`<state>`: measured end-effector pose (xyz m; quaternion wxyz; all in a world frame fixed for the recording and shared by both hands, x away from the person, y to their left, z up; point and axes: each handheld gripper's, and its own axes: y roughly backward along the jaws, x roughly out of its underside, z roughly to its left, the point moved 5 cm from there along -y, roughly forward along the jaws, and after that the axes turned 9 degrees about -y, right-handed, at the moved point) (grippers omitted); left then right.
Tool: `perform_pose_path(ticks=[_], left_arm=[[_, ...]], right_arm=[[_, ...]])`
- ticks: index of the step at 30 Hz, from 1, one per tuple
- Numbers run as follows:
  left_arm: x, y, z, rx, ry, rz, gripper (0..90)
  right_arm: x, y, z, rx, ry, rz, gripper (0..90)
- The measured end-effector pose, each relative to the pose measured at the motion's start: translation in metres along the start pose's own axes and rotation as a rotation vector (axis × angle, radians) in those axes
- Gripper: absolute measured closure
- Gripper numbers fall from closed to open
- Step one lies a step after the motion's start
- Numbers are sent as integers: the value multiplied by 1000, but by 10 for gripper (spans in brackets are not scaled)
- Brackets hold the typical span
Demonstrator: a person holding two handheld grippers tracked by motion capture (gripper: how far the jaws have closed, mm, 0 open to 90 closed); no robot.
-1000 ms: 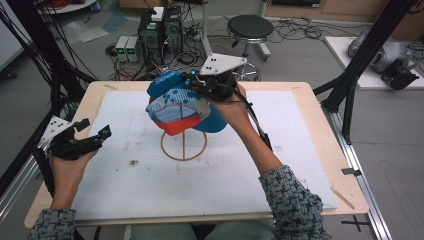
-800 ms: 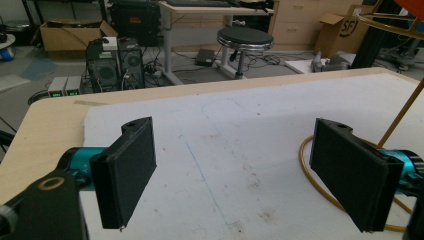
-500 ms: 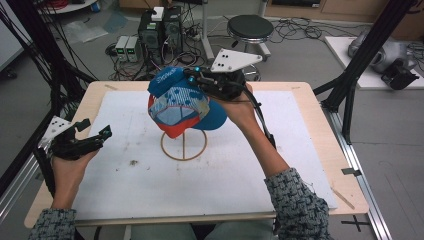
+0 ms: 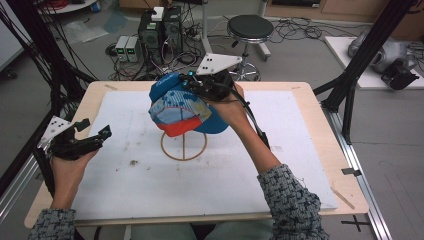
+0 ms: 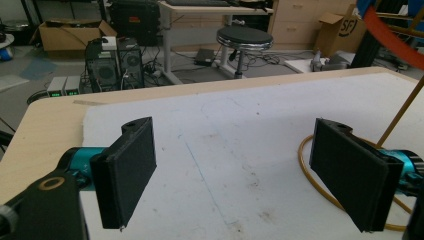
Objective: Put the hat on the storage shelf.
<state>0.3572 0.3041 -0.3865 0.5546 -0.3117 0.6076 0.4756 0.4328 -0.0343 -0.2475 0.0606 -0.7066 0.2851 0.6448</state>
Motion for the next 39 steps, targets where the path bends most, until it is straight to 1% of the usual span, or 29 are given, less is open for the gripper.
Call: perform_pose_path(ticks=[4, 8, 14, 16, 19, 22, 29, 33, 37, 39], left_arm=[[0, 0, 1, 0, 1, 1, 188], [0, 0, -1, 3, -2, 2, 188], [0, 0, 0, 3, -1, 3, 188], [0, 0, 0, 2, 1, 3, 188], [0, 0, 0, 4, -2, 2, 188], [0, 0, 0, 4, -2, 3, 188], [0, 0, 0, 4, -1, 1, 188], [0, 0, 0, 2, 3, -2, 188], [0, 0, 0, 2, 1, -2, 188], [0, 0, 0, 3, 2, -3, 188]], right_arm=[[2, -2, 0, 7, 13, 13, 885], [4, -3, -1, 8, 10, 19, 879], [6, -5, -1, 11, 10, 25, 840], [6, -5, -1, 7, 9, 24, 833], [6, -5, -1, 14, 4, 20, 791], [6, -5, -1, 18, 2, 19, 768], [6, -5, 0, 20, 4, 12, 756], [5, -4, -2, 30, -2, 9, 736], [4, 0, -5, 47, -8, -8, 687], [4, 4, -7, 57, -14, -6, 642]])
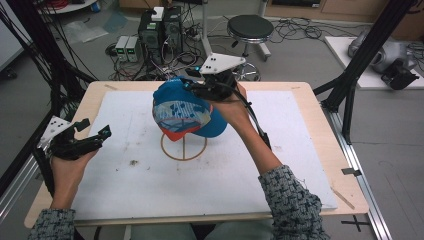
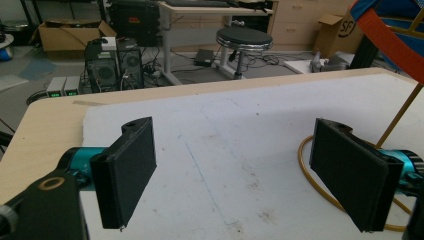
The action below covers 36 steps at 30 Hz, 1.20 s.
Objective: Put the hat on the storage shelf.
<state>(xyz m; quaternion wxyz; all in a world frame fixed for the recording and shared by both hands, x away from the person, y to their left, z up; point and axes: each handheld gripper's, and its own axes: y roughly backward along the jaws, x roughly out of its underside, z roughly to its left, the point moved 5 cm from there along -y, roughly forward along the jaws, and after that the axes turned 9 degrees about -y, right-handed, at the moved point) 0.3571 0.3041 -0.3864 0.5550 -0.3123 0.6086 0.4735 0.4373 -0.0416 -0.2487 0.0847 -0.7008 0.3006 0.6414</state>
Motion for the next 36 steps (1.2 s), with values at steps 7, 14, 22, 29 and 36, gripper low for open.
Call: perform_pose_path(ticks=[7, 14, 22, 29, 36], left_arm=[[0, 0, 0, -1, 0, 0, 188], [0, 0, 0, -2, 0, 2, 188], [1, -1, 0, 1, 1, 5, 188], [2, -3, -1, -1, -1, 9, 188], [3, -5, -2, 1, -2, 12, 188]], right_arm=[[-2, 17, -13, 43, -41, -31, 536], [1, 41, -31, 119, -77, -52, 437], [16, 79, -52, 200, -121, -77, 344], [36, 117, -69, 293, -168, -87, 254], [59, 151, -80, 364, -225, -114, 209]])
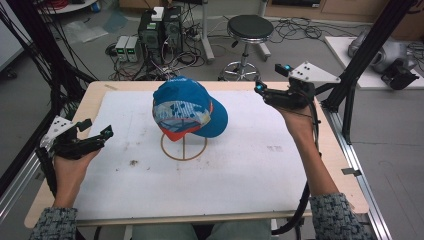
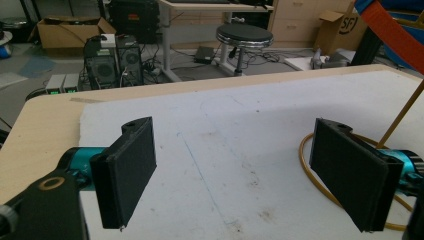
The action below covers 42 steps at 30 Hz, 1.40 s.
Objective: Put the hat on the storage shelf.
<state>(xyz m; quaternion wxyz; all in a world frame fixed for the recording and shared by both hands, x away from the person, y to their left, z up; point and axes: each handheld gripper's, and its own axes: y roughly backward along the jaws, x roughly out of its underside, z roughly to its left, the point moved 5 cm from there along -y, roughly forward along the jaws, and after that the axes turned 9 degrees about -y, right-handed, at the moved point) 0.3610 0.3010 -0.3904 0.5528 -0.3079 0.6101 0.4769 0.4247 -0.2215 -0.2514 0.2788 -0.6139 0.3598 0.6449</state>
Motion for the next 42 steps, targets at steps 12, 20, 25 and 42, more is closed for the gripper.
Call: perform_pose_path(ticks=[12, 20, 25, 42], left_arm=[[-2, -4, -3, 6, -9, -1, 188], [-2, -5, -4, 5, -9, -1, 188], [-1, -3, -4, 4, -17, 3, 187], [0, -4, -5, 5, -15, 0, 188]], right_arm=[[38, 49, -27, 83, -56, -9, 123], [68, 79, -35, 100, -126, -33, 115], [93, 90, -41, 113, -182, -25, 114], [150, 89, -51, 151, -236, 63, 114]])
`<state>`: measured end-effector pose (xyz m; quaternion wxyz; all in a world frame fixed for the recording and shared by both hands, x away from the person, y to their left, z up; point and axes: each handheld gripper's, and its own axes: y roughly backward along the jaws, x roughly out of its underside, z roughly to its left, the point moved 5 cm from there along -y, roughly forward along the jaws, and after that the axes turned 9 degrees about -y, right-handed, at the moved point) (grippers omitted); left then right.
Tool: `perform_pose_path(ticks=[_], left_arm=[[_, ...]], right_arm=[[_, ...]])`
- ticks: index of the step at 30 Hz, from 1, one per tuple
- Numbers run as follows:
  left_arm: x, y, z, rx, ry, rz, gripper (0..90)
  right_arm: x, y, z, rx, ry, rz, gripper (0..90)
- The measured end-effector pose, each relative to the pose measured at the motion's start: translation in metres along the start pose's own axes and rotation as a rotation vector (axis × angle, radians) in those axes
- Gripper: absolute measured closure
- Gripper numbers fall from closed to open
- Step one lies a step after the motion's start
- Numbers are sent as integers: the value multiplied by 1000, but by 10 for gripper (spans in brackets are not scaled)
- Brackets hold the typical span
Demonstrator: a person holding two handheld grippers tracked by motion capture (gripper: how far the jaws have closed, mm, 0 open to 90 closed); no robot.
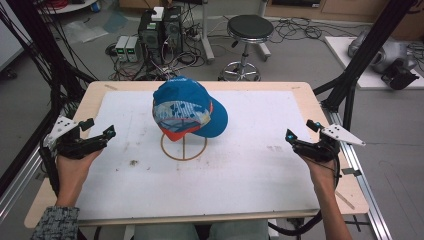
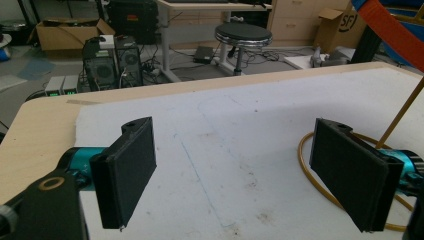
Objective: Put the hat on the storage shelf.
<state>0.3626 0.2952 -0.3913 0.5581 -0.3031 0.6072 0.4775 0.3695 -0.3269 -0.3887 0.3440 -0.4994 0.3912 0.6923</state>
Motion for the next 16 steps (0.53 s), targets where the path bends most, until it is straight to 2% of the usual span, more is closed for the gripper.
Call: perform_pose_path(ticks=[16], left_arm=[[2, -2, 0, -1, -1, 9, 188]], right_arm=[[3, -2, -1, -8, -8, 4, 114]])
